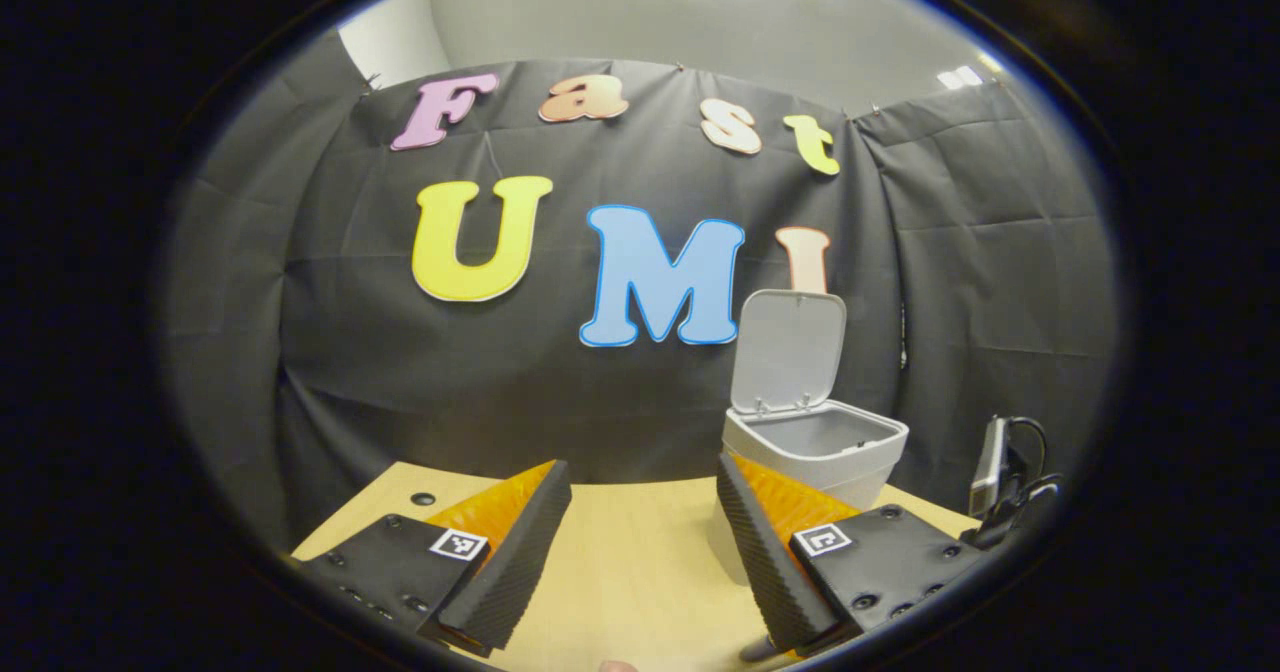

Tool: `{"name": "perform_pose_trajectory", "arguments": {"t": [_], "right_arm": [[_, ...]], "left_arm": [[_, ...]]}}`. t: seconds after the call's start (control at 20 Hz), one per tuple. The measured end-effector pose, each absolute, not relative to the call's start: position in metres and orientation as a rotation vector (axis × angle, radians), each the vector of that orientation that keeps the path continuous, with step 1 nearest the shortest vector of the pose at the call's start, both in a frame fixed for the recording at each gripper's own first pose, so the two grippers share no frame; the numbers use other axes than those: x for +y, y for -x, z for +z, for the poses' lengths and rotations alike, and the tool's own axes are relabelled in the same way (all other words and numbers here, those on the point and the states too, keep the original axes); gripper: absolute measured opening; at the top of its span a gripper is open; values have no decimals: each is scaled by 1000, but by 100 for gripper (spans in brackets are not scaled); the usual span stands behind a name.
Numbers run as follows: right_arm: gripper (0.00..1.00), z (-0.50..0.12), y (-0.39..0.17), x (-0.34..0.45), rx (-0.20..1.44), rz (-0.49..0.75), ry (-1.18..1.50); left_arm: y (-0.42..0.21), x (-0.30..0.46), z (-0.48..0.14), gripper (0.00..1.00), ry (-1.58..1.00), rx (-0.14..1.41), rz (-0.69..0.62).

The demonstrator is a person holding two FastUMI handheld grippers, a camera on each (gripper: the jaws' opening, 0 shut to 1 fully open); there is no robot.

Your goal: Press the lid of the desktop garbage bin to open it, pick up the crumpled paper on the desktop and throw it into the bin, then pick up the pop can on the desktop and drop it into the bin, and finally close the garbage bin lid.

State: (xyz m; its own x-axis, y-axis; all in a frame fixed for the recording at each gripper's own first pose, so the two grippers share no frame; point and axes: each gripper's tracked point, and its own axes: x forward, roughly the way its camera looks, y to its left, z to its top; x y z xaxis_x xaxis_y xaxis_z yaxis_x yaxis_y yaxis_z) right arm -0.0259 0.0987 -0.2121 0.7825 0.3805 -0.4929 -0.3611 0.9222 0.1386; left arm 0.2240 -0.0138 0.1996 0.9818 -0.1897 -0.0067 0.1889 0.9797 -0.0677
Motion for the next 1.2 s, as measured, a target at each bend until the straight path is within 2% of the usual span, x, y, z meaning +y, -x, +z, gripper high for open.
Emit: {"name": "perform_pose_trajectory", "arguments": {"t": [0.35,0.85,0.9,1.2], "right_arm": [[96,-248,37,106,647,407,-43],[96,-269,42,108,714,407,-88],[86,-270,41,109,715,407,-81],[81,-254,41,103,679,403,-78]], "left_arm": [[-209,17,195,95,52,17,-115],[-197,26,185,96,5,42,-102],[-197,27,184,96,6,42,-101],[-198,27,184,96,13,46,-93]]}}
